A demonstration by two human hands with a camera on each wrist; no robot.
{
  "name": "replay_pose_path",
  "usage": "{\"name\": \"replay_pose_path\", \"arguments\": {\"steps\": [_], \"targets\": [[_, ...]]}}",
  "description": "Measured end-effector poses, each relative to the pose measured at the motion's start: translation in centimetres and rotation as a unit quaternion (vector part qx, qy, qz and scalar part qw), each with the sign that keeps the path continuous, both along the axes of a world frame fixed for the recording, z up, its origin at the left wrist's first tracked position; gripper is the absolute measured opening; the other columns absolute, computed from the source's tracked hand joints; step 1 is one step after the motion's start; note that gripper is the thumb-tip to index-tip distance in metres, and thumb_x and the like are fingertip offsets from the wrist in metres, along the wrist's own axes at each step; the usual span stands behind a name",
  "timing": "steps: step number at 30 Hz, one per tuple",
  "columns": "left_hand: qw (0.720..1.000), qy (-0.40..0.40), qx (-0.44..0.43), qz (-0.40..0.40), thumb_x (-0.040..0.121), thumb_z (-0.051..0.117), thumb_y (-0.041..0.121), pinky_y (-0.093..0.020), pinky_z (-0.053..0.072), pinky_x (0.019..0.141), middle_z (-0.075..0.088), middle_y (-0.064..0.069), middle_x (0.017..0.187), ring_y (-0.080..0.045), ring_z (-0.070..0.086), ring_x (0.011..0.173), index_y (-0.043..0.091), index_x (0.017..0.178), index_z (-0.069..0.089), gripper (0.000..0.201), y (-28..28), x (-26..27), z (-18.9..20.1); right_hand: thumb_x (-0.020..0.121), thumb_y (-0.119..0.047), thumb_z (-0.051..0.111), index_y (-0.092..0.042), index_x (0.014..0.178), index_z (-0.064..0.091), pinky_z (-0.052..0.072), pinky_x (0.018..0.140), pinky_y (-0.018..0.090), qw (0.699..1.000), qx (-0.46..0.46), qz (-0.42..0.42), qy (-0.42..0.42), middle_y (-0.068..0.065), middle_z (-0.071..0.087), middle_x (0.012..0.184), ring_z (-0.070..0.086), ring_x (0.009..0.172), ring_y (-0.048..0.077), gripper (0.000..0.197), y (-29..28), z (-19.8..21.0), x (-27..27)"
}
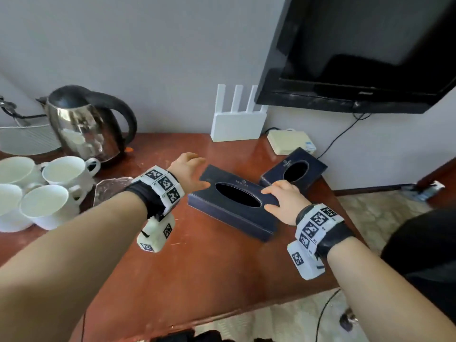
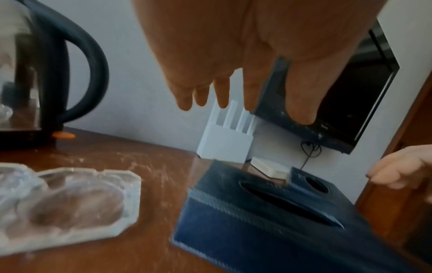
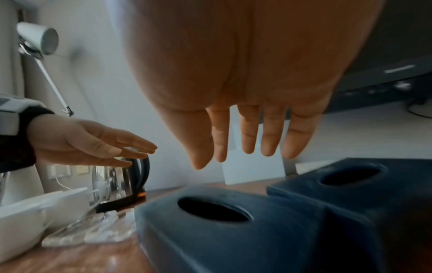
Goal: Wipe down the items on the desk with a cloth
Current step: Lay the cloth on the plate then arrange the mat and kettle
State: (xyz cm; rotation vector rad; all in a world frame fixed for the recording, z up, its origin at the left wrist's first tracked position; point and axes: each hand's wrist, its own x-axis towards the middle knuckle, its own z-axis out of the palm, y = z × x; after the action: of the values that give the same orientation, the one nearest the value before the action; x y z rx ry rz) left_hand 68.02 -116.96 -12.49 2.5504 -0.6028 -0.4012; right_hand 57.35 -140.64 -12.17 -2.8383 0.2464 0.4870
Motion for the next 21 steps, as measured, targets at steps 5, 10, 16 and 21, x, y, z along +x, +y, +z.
{"name": "replay_pose_path", "arguments": {"steps": [5, 10, 16, 21], "targets": [[0.997, 0.02, 0.069, -0.036, 0.086, 0.062, 0.036, -0.035, 0.023, 0.113, 0.019, -0.005, 0.152, -0.025, 0.025, 0.138, 0.025, 0.141, 0.037, 0.062, -3.2, -2.4, -3.2, 0.091, -0.03, 0.056, -0.028, 0.135, 0.041, 0.028, 0.109, 0.035, 0.998, 0.014, -0.023, 0.049, 0.001, 0.027, 0.145, 0.025, 0.134, 0.022, 0.047, -2.3, -3.3, -3.4], [0.984, -0.017, 0.144, -0.104, 0.085, 0.062, 0.039, -0.034, 0.012, 0.115, 0.013, -0.002, 0.154, -0.023, 0.006, 0.144, 0.026, 0.144, 0.032, 0.067, -5.1, -1.6, -5.2, 0.086, -0.026, 0.065, -0.029, 0.14, 0.035, 0.034, 0.106, 0.033, 0.995, 0.057, -0.03, 0.071, -0.001, 0.018, 0.148, 0.03, 0.133, 0.02, 0.061, -2.2, -5.8, -3.4], [0.966, -0.068, 0.183, -0.17, 0.087, 0.054, 0.05, -0.036, -0.001, 0.117, 0.027, 0.007, 0.149, -0.019, 0.0, 0.145, 0.033, 0.144, 0.027, 0.065, -5.6, -0.6, -8.5, 0.084, -0.012, 0.066, -0.032, 0.139, 0.035, 0.042, 0.097, 0.027, 0.996, 0.075, -0.022, 0.044, -0.005, 0.018, 0.143, 0.042, 0.122, 0.019, 0.067, -2.8, -7.2, -1.1], [0.98, -0.065, 0.147, -0.115, 0.082, 0.06, 0.051, -0.032, 0.006, 0.117, 0.036, 0.011, 0.143, -0.017, 0.007, 0.143, 0.033, 0.139, 0.037, 0.065, -5.3, -0.2, -9.1, 0.087, -0.025, 0.062, -0.031, 0.141, 0.034, 0.042, 0.1, 0.036, 0.994, 0.085, 0.046, 0.049, -0.004, 0.026, 0.14, 0.045, 0.112, 0.013, 0.06, -5.5, -6.3, 1.2]]}}
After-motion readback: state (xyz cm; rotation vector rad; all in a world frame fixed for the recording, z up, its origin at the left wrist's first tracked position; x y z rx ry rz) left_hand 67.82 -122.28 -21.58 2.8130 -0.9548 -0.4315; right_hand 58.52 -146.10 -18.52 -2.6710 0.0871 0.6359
